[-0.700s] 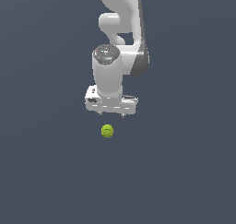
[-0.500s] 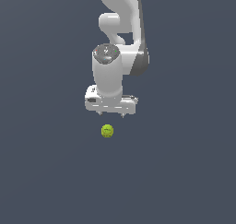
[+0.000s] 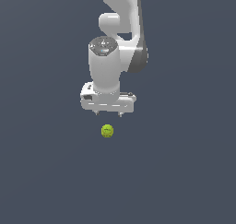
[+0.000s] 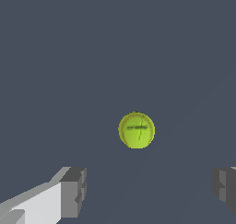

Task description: Pick up the object and move it to a goal position.

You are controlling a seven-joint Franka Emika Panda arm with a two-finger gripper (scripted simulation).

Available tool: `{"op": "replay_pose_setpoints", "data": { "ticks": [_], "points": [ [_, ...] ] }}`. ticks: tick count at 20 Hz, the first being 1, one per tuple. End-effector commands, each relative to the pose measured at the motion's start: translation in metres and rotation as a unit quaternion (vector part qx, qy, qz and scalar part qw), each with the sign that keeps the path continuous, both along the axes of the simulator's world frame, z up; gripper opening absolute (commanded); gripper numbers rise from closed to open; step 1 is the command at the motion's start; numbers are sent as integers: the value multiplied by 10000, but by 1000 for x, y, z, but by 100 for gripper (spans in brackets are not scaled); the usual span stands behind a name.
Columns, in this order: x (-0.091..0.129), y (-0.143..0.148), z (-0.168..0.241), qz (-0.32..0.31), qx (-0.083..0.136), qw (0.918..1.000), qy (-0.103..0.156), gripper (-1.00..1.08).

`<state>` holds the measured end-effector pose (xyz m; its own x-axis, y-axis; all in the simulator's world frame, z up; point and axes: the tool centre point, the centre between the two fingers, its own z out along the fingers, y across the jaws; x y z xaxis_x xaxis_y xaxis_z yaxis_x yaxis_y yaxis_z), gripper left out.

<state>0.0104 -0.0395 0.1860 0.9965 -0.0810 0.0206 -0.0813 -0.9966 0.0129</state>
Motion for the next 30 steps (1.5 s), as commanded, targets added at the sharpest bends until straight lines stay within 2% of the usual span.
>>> {"op": "replay_pose_setpoints", "data": {
  "ticks": [1,7,19,30],
  "points": [
    [0,0,-2,24,-1,10000,5,100],
    [2,-4,-19,241,0,9997,26,100],
    [4,-14,-82,1033,45,9946,95,100],
    [3,-16,-97,1160,59,9932,110,100]
  ]
}}
